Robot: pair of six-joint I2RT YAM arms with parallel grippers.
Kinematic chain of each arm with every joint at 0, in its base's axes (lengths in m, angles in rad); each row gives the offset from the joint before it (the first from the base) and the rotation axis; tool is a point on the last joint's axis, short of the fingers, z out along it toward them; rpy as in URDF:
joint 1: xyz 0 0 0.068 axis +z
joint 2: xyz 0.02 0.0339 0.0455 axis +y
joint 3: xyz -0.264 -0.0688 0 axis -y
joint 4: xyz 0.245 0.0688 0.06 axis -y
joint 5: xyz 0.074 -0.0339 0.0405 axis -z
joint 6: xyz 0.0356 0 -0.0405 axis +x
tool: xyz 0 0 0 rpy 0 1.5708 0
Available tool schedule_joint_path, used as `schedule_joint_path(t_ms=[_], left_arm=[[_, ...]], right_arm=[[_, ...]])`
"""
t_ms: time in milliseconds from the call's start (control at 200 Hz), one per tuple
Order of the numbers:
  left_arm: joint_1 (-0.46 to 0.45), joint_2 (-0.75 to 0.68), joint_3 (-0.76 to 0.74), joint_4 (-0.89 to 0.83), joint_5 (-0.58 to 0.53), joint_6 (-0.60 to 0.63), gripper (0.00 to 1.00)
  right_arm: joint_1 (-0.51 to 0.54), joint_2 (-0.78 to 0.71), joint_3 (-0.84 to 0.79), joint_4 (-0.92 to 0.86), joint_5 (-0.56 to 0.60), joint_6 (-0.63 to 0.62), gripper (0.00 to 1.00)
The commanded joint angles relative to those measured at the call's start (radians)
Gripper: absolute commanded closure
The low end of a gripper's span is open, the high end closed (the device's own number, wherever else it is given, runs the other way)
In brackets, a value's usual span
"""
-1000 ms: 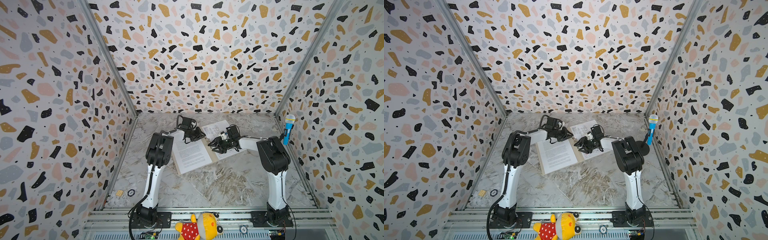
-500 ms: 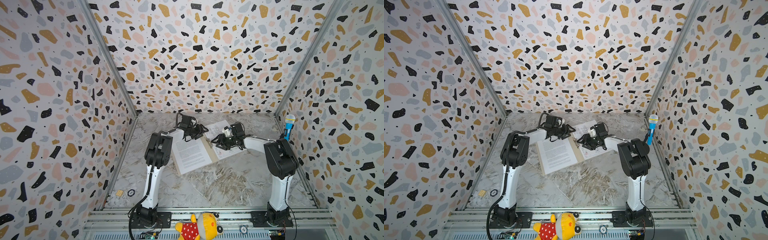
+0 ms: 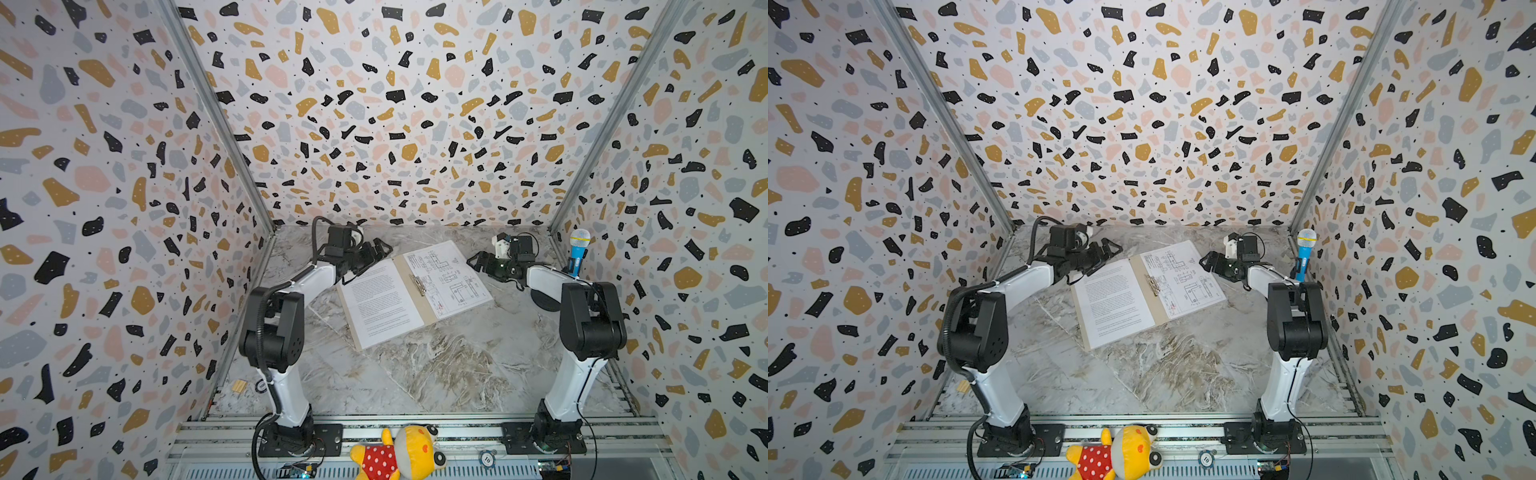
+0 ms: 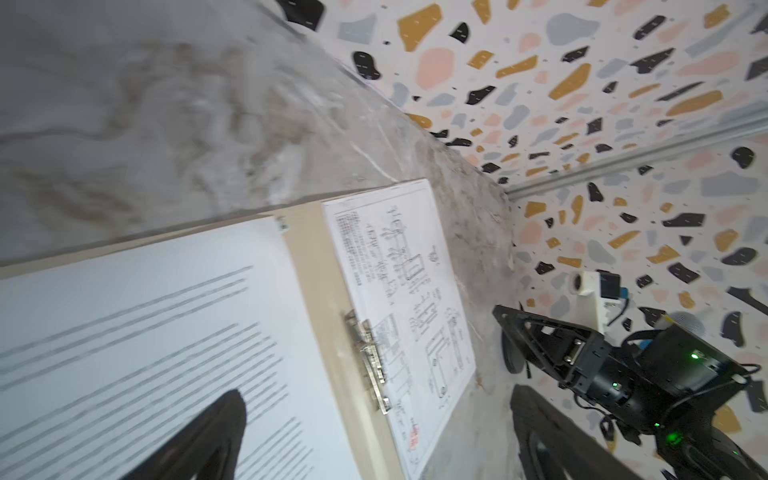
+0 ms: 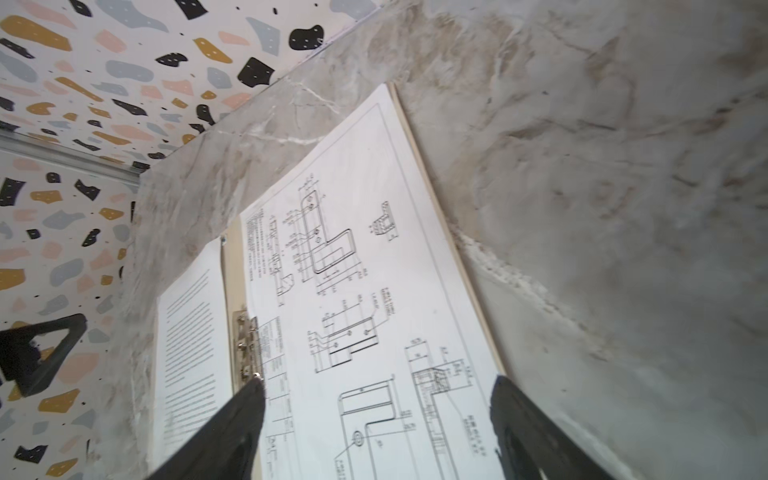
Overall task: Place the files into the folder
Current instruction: 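Release the metal clip and draw both grippers back from the folder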
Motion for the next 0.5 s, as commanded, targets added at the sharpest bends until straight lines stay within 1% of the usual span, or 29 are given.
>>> schedule_joint_path(t_ms=[0, 160, 335, 496], left_arm=[[0.04, -0.102, -0.119, -0.043, -0.14, 0.055, 0.0], [0.086, -0.196, -0.265, -0.061, -0.223, 0.066, 0.0], [0.115, -0.257, -0.397, -0.042, -0.238, 0.053, 0.0], [0.116, -0.273, -0.46, -0.038, -0.234, 0.045, 0.0]], right_arm=[[-0.019, 0.035, 0.03, -0.005, 0.023, -0.071, 0.13], [-0.045, 0.086, 0.044, -0.002, -0.005, -0.106, 0.13], [-0.054, 0.11, 0.027, -0.005, -0.064, -0.115, 0.13], [-0.046, 0.098, -0.022, -0.001, -0.095, -0.107, 0.15]])
